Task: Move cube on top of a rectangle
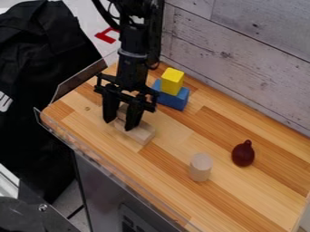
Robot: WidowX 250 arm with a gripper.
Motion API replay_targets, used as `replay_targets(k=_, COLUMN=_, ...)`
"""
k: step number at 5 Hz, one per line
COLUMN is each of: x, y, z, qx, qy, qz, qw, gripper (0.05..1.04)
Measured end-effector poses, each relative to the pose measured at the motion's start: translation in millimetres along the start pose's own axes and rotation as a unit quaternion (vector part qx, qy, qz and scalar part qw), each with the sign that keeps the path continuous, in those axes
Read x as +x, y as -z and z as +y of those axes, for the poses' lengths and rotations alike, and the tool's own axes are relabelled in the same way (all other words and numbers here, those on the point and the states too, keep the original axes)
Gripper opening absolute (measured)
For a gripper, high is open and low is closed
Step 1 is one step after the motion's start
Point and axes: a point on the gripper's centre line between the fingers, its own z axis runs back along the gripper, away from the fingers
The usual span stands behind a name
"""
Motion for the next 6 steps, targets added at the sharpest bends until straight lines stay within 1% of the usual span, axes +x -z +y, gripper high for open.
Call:
replay_targets(k=2, x=-1.4, y=0.8, z=-6.6, qx=0.004, qy=0.011, qz=0.002, qw=0.9999, gripper=0.530)
replay_targets(k=3, x=-0.9, y=0.4, z=-11.7, qx=-0.004, qy=0.014, qz=-0.011, qw=0.9998, gripper=0.530)
replay_targets(k=4, x=0.0, y=0.4, z=-13.2, qx=-0.009, qy=0.020, qz=-0.018, qw=0.9996, gripper=0.530)
replay_targets(k=6, x=1.2, y=-1.7, z=-16.4, qx=-0.011, qy=0.029, qz=-0.028, qw=0.9991, gripper=0.530)
